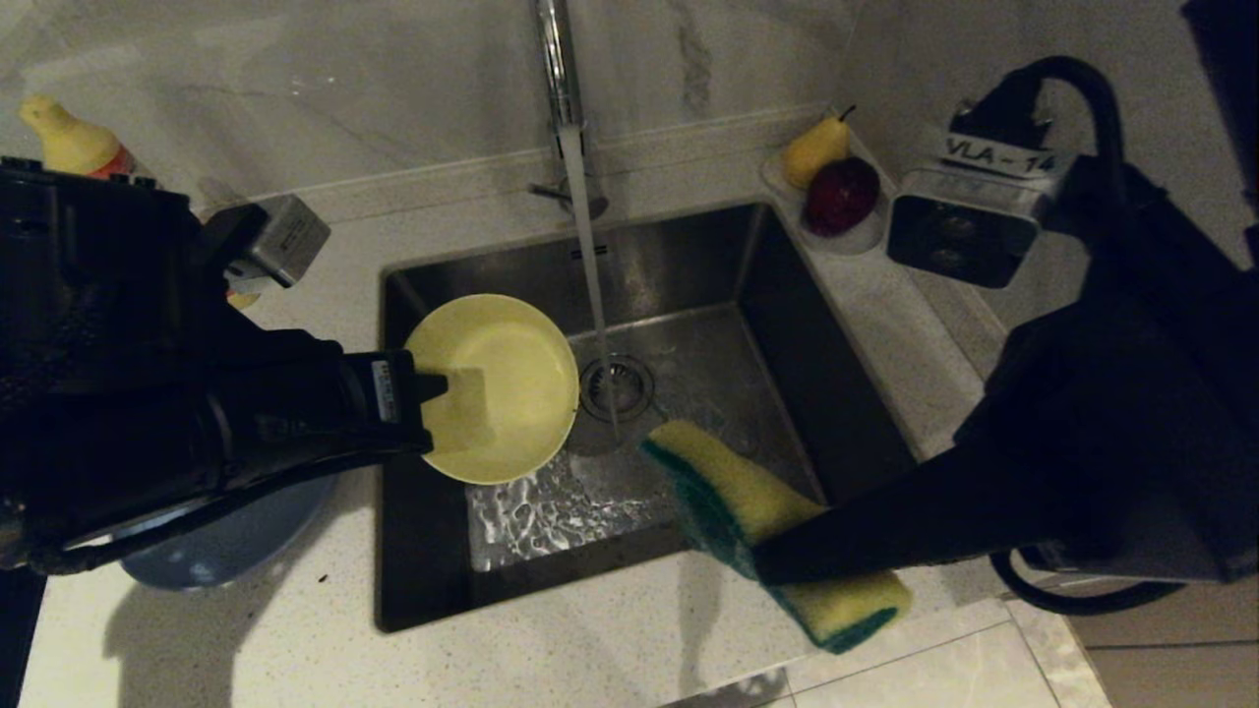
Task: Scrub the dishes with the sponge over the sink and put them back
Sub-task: Wipe the bowl
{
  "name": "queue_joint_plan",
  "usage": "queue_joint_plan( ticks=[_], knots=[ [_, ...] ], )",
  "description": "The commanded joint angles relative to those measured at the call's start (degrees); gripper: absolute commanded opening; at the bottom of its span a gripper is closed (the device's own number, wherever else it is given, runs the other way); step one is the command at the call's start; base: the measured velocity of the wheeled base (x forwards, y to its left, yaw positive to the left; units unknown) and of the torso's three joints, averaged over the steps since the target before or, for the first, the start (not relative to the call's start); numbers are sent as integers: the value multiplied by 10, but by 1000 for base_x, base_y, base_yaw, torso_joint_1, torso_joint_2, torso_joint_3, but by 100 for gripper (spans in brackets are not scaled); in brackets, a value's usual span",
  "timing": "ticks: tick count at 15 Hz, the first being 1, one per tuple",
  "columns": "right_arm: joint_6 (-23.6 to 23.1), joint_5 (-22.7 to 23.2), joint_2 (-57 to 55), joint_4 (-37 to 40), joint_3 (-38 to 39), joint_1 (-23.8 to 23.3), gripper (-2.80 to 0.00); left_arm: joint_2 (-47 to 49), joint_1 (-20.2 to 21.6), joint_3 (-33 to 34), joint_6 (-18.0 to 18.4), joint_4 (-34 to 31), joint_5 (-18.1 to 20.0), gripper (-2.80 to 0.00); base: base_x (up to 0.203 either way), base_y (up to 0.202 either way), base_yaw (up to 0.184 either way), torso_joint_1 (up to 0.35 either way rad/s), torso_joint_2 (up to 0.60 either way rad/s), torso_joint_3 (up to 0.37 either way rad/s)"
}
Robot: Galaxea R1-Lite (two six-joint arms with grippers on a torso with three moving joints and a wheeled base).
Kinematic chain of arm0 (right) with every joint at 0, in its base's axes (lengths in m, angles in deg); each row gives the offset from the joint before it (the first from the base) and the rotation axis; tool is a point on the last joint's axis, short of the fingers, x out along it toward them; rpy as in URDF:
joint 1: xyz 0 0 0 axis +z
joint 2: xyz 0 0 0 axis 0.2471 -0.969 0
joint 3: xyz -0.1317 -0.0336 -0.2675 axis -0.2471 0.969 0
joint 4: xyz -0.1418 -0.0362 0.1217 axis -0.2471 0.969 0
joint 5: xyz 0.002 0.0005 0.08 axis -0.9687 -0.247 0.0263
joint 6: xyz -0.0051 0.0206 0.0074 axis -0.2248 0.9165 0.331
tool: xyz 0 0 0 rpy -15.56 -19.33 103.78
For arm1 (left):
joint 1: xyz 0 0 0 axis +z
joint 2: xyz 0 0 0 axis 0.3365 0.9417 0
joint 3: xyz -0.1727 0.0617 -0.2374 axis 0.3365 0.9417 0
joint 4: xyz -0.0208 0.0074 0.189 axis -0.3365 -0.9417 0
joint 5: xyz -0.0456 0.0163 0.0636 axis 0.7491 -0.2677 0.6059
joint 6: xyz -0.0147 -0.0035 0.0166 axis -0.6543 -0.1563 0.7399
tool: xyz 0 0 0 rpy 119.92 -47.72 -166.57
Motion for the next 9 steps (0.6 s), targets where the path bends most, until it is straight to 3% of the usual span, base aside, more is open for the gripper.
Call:
queue_joint_plan(
  ticks=[1,6,9],
  knots=[
    [2,0,-64,4,-30,15,-280,45,-11,6,0,52,-20,-280,0,0,0,0,0,0],
    [4,-1,-146,4,-79,22,-280,85,-48,25,3,154,-56,-280,0,0,0,0,0,0],
    [8,-1,-180,2,-98,16,-280,105,-75,31,23,201,-110,-280,0,0,0,0,0,0]
  ],
)
